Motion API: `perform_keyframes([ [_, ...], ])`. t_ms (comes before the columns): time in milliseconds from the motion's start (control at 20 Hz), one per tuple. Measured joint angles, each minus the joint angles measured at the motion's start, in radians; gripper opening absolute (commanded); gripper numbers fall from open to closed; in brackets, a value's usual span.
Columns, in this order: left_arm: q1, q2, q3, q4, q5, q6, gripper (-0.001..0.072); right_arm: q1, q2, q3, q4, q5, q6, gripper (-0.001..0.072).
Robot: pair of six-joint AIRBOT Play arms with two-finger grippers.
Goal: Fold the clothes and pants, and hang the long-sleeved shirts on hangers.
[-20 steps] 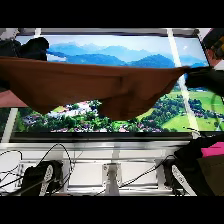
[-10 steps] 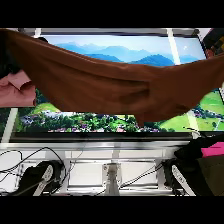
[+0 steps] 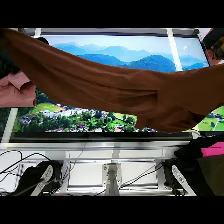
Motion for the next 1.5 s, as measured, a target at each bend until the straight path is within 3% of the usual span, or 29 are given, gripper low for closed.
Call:
perform_keyframes([
  [400, 0.000, -0.333, 0.014, 0.084, -0.024, -0.018, 0.0020, 0.000, -0.412, 0.007, -0.053, -0.121, 0.002, 0.0014],
  [800, -0.002, -0.667, 0.014, 0.094, 0.102, 0.074, 0.0020, 0.000, -0.772, 0.002, -0.053, -0.298, 0.005, 0.0014],
  [1100, -0.017, -0.774, 0.011, 0.095, 0.256, 0.117, 0.0017, 0.000, -0.867, -0.103, -0.027, -0.528, 0.054, 0.0014],
  [1500, -0.038, -0.803, -0.156, 0.135, 0.307, 0.103, 0.0017, 0.000, -0.884, -0.334, -0.037, -0.650, 0.078, 0.0014],
])
